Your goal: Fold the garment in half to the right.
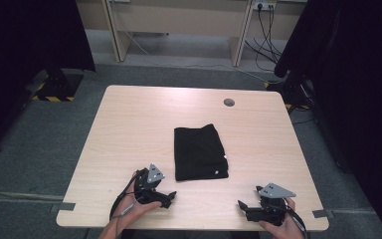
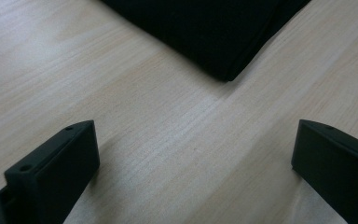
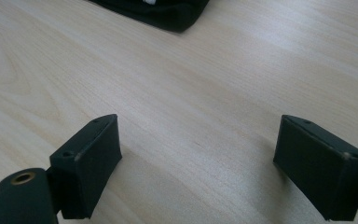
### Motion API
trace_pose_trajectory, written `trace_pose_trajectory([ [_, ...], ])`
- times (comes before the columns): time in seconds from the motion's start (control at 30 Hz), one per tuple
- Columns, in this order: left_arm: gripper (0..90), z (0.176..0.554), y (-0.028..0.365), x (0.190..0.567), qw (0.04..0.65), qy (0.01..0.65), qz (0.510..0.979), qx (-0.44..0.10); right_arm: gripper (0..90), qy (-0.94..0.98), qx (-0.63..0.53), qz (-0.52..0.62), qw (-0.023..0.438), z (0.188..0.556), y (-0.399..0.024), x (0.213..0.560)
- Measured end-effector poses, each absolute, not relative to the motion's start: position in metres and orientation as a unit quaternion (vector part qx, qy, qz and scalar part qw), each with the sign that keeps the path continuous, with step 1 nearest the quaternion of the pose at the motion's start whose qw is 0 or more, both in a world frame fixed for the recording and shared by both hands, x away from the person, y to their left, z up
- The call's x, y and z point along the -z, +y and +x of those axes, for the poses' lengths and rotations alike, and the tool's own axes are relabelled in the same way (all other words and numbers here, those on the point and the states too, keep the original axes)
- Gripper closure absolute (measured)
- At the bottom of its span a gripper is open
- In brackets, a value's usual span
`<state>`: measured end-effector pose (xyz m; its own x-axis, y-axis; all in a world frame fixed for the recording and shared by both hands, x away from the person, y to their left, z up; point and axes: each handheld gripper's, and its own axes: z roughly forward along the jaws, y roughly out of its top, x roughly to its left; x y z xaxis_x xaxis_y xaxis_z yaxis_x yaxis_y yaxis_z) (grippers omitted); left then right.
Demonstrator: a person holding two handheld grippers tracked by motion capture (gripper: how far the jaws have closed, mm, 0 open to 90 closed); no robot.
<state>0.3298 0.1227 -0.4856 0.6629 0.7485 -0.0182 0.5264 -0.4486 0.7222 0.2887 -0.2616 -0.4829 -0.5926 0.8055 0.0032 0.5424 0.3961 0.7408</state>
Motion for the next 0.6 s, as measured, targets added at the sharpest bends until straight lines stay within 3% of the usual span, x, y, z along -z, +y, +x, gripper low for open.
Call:
trace_pose_trajectory([
  [0.6,0.0,0.3298,0.1227,0.4856,0.361,0.381,0.837,-0.154,14.4,0.81,-0.374,0.41,0.188,0.2836,-0.2641,0.4858],
])
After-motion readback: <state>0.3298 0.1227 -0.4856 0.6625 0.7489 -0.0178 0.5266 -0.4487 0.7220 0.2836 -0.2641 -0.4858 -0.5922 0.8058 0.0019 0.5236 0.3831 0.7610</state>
